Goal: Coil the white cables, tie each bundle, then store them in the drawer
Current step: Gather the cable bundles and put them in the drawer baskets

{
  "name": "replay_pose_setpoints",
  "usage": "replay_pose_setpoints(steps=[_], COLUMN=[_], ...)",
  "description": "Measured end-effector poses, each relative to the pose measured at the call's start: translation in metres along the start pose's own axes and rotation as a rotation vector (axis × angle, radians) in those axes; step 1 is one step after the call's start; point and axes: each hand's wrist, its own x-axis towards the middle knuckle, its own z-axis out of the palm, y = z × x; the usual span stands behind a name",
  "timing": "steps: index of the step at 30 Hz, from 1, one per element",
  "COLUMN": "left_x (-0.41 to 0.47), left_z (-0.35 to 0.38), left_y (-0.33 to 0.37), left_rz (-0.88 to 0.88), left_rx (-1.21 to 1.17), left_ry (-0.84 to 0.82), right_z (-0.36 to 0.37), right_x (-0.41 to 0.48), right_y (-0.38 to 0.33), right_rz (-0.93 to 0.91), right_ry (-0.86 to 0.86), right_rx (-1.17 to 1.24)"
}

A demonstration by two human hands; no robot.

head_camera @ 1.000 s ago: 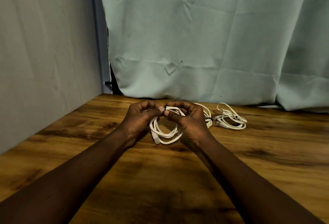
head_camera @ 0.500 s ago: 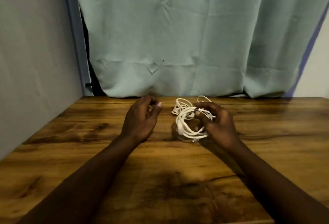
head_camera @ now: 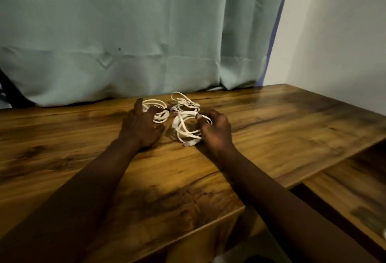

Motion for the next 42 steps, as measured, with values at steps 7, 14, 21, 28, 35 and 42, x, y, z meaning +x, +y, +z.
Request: replay_pose_setpoints(steps=[7, 14, 21, 28, 35, 42], left_x=[-0.017, -0.052, -0.126, -0.190, -0.206, -0.204], left_z=[-0.008, -0.030, -0.041, -0.009, 0.021, 0.058], left_y=[0.009, 0.050, 0.151, 0.289, 0.418, 0.516], left_rz=[0.069, 0.246, 0.399, 0.599, 0.834, 1.024], left_rx=[-0.088, -0.473, -0.784, -1.019, -0.983, -0.754], left_ry=[0.133, 0.315, 0.354, 0.211, -0.063, -0.320], right_z=[-0.012, -0.061, -0.204, -0.372, -0.530, -0.636], right_x=[-0.022, -0.056, -0.094, -0.135, -0.147, -0.132], right_y=[-0.023, -0.033, -0.049, -0.028, 0.000, 0.062], right_rz=[0.027, 0.041, -0.176, -0.132, 0.122, 0.363], right_ry=[0.133, 0.125, 0.184, 0.419, 0.580, 0.696], right_rx=[0.035, 0.258, 0.039, -0.057, -0.098, -0.334])
